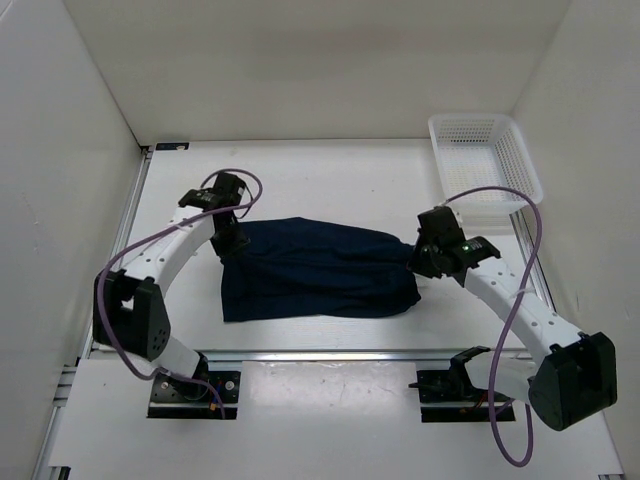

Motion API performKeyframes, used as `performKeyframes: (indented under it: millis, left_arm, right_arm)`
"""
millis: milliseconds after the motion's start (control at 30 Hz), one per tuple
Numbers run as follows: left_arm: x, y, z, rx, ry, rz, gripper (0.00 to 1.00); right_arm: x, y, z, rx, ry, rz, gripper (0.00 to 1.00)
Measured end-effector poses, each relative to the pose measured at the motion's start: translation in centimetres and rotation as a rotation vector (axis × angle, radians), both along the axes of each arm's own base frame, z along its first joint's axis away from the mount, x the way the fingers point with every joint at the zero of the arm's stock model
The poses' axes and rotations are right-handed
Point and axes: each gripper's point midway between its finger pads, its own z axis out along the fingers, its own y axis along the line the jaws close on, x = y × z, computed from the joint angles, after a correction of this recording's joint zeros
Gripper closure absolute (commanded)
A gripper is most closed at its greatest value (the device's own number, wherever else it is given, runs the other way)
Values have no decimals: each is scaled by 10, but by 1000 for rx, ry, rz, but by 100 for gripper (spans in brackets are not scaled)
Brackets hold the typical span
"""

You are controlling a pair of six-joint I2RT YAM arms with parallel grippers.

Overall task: Fold and stack the shorts
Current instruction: Fold the shorts

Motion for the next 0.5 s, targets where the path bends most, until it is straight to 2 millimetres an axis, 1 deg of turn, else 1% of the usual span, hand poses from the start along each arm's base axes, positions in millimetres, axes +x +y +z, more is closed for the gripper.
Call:
performKeyframes:
  millis: [100, 167, 233, 300, 333, 400, 433, 467, 500]
  left_arm:
    - [7, -1, 23, -14, -64, -2, 90]
    - [4, -1, 32, -23, -85, -4, 90]
    - [-2, 0, 37, -38, -103, -7, 90]
    - [-17, -1, 34, -61, -98, -11, 90]
    - [-26, -1, 30, -74, -88, -12, 90]
    - [-47, 0, 17, -94, -48, -8, 90]
    - [-58, 1, 8, -102, -25, -4, 88]
    - [-70, 0, -1, -114, 8, -6, 81]
    - [-80, -1, -8, -127, 36, -9, 68]
  right_arm:
    - [13, 0, 22, -9, -58, 1, 100]
    - [19, -1, 32, -17, -91, 3, 100]
    - [19, -3, 36, -25, -104, 3, 100]
    - [16, -6, 36, -29, -112, 3, 100]
    - [12, -8, 33, -30, -111, 4, 100]
    - [0, -13, 22, -37, -92, 3, 100]
    - [-6, -15, 15, -37, -78, 2, 97]
    - [-13, -16, 8, -35, -60, 1, 90]
    - [-21, -18, 0, -31, -40, 1, 84]
